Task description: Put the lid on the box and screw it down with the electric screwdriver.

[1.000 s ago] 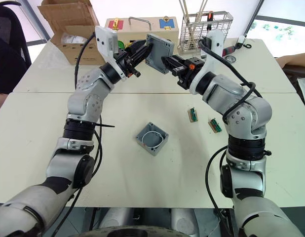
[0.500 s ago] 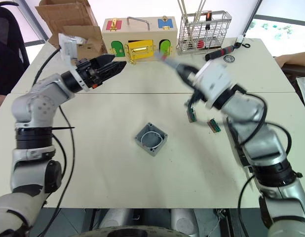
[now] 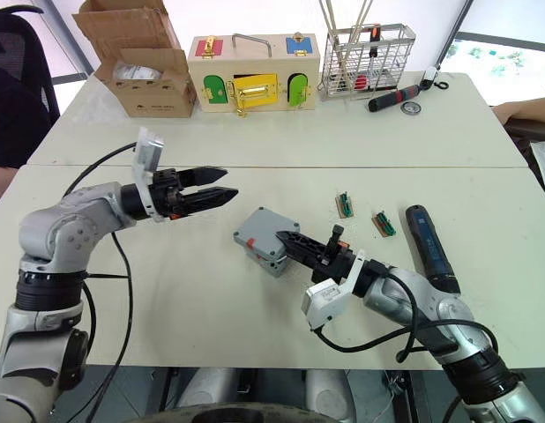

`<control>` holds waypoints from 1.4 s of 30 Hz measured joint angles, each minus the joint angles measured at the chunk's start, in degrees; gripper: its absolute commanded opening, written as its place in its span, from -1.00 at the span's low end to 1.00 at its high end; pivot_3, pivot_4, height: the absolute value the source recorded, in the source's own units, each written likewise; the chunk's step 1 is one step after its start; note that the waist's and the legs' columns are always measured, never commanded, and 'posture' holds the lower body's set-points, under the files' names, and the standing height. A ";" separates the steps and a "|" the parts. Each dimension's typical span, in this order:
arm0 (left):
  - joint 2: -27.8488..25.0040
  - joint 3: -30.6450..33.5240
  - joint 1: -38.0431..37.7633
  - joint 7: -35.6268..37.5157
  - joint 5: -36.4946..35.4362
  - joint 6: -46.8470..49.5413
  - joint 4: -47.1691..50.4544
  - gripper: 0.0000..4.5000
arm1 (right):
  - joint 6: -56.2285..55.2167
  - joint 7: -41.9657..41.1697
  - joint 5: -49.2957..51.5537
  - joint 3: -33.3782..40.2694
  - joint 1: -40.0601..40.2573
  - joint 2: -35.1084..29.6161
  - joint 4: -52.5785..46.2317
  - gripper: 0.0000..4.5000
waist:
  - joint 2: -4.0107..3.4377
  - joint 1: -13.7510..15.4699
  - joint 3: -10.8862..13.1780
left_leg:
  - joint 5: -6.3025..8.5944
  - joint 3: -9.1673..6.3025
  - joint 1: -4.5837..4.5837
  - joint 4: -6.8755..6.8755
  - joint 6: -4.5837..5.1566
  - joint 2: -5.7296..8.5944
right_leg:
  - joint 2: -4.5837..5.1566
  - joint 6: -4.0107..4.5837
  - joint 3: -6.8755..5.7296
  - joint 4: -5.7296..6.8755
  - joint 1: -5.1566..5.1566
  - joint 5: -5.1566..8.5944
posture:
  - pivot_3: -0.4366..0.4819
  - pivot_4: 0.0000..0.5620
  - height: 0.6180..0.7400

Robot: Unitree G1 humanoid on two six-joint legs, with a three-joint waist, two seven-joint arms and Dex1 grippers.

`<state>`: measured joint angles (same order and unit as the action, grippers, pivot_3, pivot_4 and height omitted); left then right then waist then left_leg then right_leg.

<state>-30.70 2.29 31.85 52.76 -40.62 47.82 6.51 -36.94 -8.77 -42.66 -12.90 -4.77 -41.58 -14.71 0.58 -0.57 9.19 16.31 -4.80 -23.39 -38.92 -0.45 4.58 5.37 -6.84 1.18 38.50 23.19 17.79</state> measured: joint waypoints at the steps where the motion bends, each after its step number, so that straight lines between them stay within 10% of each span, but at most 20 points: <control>1: 0.26 -1.21 0.21 0.32 0.56 -0.57 -0.06 0.91 | 0.03 0.65 -1.23 0.00 -0.09 0.18 0.90 -0.94 | 0.00 -0.02 0.00 | 0.00 0.01 0.00 0.00 0.00 0.00 | 0.00 0.00 0.02 0.00 0.01 0.00 | -0.05 -0.47 1.00; 15: 2.83 -10.02 3.87 5.90 7.52 -8.60 -2.99 0.91 | 3.00 2.77 -7.07 0.07 0.92 3.15 2.46 -0.94 | -0.01 -0.05 0.00 | 0.00 0.02 0.00 0.08 0.00 -0.05 | -0.06 0.00 0.04 -0.08 0.01 0.00 | -0.05 -0.47 1.00; 22: 4.12 -10.96 4.28 7.68 9.08 -10.97 -4.52 -0.31 | 3.55 3.07 -8.43 -0.06 2.08 4.22 1.35 -0.94 | -0.01 -0.06 0.00 | 0.00 0.03 -0.01 0.08 0.00 -0.05 | -0.07 0.00 0.06 -0.09 0.01 0.00 | -0.05 -0.47 1.00; 42: 5.48 -15.44 4.09 11.50 15.27 -16.13 -7.15 -0.31 | 3.95 4.20 -10.21 -0.04 4.47 4.47 -0.31 -0.94 | -0.01 -0.06 0.00 | 0.00 0.04 -0.01 0.07 0.00 -0.06 | -0.09 0.00 0.08 -0.08 0.00 0.00 | -0.05 -0.47 1.00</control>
<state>-25.21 -13.15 35.94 64.26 -25.35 31.68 -0.64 -32.99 -4.57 -52.88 -12.94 -0.30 -37.11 -15.02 0.57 -0.63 9.19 16.31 -4.77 -23.39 -38.85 -0.44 4.52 5.28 -6.84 1.26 38.42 23.19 17.79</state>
